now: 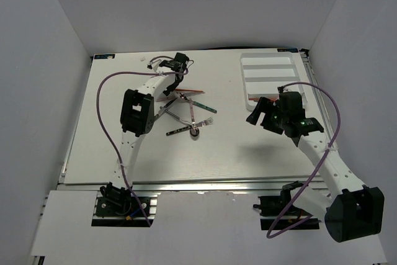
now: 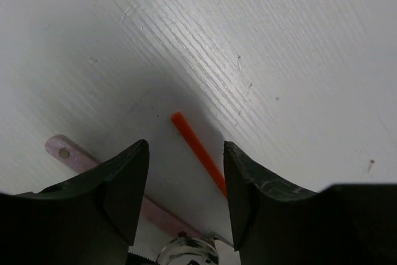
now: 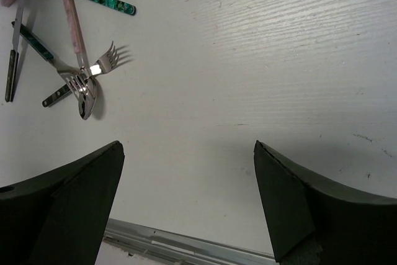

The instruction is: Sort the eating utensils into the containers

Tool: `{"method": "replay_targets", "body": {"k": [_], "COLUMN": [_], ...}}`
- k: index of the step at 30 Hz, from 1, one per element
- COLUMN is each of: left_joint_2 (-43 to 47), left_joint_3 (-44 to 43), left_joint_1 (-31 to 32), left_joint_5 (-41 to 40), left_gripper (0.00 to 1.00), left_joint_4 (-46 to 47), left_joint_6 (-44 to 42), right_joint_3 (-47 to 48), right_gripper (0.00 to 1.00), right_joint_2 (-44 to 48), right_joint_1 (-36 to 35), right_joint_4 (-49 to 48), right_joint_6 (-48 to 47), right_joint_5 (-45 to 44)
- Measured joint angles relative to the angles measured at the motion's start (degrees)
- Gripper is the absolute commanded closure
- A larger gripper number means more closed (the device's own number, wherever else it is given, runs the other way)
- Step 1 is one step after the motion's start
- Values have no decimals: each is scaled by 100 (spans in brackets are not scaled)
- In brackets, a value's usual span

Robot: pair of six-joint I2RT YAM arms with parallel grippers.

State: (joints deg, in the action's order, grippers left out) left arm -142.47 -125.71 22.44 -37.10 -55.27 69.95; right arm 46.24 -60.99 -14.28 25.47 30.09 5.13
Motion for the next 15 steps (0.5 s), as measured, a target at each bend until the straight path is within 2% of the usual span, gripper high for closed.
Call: {"method": "replay_targets", "body": {"k": [8, 15], "left_joint_2": [-369, -483], "left_joint_3": [-415, -573], "left_joint_1": [28, 28], "left_joint_5": [-162, -197], "left_gripper": [61, 64], "left_joint_4": [-72, -138], "left_joint_6": [-68, -166], "right_joint_3": [-291, -328], "right_gripper": [11, 11], "right_joint_2": [221, 286], "right_joint_1": [0, 0], "right_joint_4": [-105, -170], "right_joint_6": [39, 61], "right_joint_5": [223, 302]}}
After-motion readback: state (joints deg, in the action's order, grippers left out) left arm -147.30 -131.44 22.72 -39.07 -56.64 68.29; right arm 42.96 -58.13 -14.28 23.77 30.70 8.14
